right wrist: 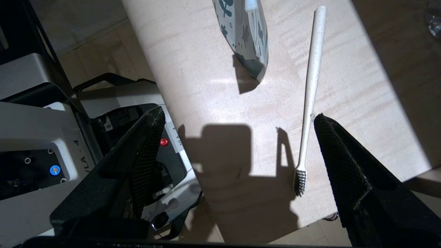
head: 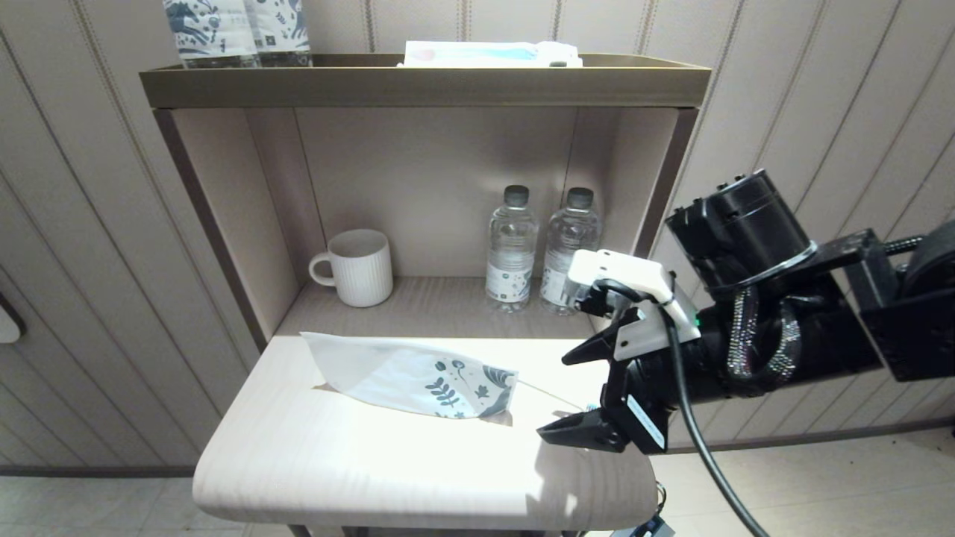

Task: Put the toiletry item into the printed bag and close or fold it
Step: Pick up the storage bag

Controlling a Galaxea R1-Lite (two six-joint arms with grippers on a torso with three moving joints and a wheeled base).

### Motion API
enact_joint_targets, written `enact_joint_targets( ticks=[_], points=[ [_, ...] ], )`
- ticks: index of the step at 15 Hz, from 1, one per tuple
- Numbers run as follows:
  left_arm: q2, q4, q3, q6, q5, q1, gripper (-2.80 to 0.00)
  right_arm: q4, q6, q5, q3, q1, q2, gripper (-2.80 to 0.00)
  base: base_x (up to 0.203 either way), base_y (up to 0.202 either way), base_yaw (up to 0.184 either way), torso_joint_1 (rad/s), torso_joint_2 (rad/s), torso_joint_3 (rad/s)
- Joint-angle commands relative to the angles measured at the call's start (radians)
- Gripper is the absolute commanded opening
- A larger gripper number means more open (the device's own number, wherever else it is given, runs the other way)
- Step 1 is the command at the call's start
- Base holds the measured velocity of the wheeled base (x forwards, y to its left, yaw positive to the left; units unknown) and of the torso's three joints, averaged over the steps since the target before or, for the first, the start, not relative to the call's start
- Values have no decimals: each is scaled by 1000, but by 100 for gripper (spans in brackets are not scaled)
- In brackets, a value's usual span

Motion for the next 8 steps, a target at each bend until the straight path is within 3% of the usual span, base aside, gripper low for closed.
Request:
enact_joint_targets(
  ticks=[1,8],
  points=[
    [0,2,0,2,0,-1,-280,-28,-3,5,-10,1,66,0,0,0,0,0,0,0],
    [0,15,0,2,-2,1,-280,-124,-8,8,-100,-4,213,0,0,0,0,0,0,0]
  ],
)
